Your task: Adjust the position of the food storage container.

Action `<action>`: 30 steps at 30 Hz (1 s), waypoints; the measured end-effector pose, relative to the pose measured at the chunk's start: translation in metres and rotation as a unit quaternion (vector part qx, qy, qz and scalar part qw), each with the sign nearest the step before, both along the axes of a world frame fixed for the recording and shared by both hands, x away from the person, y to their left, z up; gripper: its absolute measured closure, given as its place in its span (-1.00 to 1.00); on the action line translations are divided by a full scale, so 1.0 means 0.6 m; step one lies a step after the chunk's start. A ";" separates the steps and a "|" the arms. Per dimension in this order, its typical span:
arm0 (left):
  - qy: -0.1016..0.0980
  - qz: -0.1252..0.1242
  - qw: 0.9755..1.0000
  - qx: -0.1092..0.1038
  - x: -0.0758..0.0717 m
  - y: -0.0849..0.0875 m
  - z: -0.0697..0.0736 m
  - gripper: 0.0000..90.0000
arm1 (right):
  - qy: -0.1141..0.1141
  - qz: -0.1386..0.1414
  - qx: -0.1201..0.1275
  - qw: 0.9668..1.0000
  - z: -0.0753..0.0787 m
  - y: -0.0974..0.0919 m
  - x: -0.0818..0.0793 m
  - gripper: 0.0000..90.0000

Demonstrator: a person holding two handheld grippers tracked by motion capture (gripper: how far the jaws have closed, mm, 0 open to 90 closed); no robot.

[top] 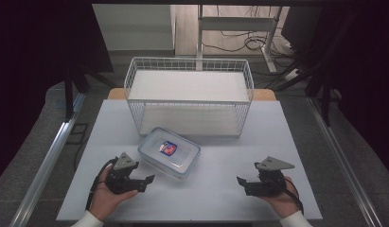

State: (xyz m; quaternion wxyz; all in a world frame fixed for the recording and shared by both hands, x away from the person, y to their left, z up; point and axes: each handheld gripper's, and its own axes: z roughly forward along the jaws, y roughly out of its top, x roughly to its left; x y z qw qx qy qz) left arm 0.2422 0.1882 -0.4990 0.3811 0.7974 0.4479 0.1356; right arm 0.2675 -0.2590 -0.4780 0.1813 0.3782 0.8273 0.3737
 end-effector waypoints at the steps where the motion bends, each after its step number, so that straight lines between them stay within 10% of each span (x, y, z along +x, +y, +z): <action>1: 0.000 0.001 1.000 0.000 0.001 0.001 0.000 -0.54 | 0.001 0.000 0.000 1.000 -0.001 -0.001 0.000 -0.68; 30: -0.024 -0.022 0.999 0.003 -0.010 -0.003 0.015 -0.54 | 0.009 0.002 0.013 1.000 0.008 0.001 -0.006 -0.59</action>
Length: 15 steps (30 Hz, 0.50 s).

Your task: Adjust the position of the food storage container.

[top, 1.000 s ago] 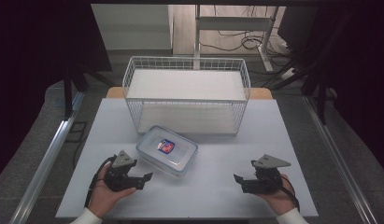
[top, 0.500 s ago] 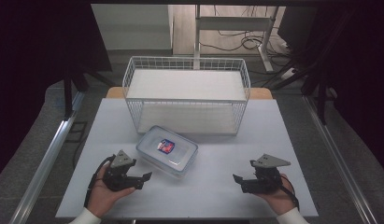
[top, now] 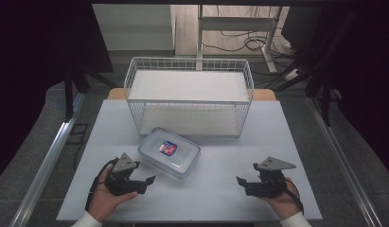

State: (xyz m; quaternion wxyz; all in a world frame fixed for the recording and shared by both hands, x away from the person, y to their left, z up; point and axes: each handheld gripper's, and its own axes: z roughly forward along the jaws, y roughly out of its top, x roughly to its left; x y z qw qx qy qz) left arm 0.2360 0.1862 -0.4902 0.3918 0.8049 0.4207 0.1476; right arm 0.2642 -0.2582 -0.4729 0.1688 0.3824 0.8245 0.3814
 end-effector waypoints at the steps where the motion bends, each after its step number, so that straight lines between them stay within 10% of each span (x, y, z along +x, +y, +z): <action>1: -0.002 0.001 1.000 -0.001 0.001 0.001 0.002 -0.54 | 0.002 0.002 0.000 1.000 -0.001 0.001 0.000 -0.59; 15: 0.000 -0.005 1.000 -0.025 0.034 0.001 0.046 -0.47 | 0.004 0.003 0.006 1.000 0.006 -0.004 -0.001 -0.54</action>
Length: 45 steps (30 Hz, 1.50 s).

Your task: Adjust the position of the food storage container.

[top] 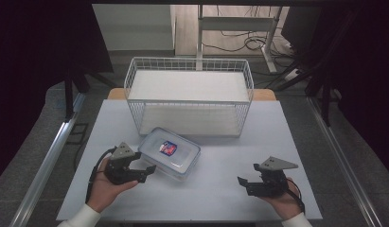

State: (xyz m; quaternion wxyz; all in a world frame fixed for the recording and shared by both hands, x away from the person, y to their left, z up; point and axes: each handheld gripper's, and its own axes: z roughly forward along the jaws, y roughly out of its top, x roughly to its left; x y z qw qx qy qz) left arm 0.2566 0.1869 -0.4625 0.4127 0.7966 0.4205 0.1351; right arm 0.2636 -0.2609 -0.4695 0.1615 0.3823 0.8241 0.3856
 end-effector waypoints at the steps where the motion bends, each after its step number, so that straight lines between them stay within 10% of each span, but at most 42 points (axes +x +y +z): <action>1: 0.000 -0.001 1.000 0.001 0.004 0.001 0.003 -0.46 | 0.002 0.000 0.000 1.000 -0.001 0.000 0.002 -0.54; 18: 0.023 0.030 0.999 0.006 0.085 0.030 0.047 -0.16 | 0.012 0.010 -0.006 1.000 -0.006 0.003 0.005 -0.52; 35: 0.053 0.050 0.993 0.091 0.173 0.039 0.003 0.77 | 0.015 0.022 -0.012 1.000 -0.011 0.006 0.007 -0.52; 45: 0.095 0.039 0.987 0.124 0.214 0.041 -0.035 1.00 | 0.019 0.018 -0.024 0.999 -0.021 0.003 0.012 -0.53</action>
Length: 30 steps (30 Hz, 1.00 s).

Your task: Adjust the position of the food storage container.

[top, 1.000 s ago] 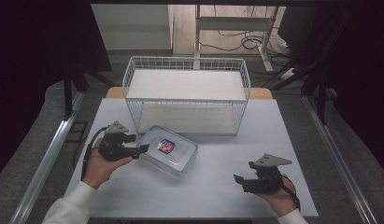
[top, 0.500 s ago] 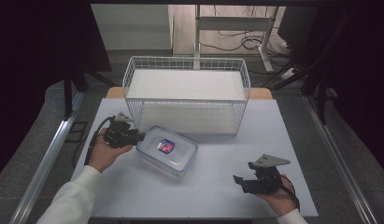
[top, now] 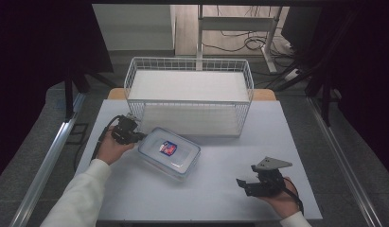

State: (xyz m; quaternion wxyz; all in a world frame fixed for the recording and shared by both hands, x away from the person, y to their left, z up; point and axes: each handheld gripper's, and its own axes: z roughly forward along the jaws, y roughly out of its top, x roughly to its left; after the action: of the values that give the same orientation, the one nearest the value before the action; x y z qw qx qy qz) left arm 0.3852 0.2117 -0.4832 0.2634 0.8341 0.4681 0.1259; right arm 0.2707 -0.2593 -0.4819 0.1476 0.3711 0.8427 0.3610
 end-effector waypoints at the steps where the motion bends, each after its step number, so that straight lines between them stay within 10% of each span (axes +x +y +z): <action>1: 0.001 -0.001 1.000 -0.002 0.002 0.000 -0.002 1.00 | 0.000 0.000 0.000 1.000 -0.001 0.000 0.000 -0.53; 13: 0.024 -0.011 1.000 -0.012 0.005 -0.004 -0.007 1.00 | 0.001 0.000 -0.008 1.000 -0.003 0.002 0.002 -0.54; 30: 0.059 -0.090 0.994 -0.006 -0.047 -0.080 -0.007 1.00 | -0.006 -0.003 -0.009 1.000 0.003 0.000 -0.002 -0.54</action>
State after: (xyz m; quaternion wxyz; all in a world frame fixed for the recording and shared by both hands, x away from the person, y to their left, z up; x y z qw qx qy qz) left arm 0.3572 0.1635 -0.4873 0.2504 0.8774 0.4063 0.0491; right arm 0.2694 -0.2592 -0.4803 0.1571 0.3703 0.8436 0.3557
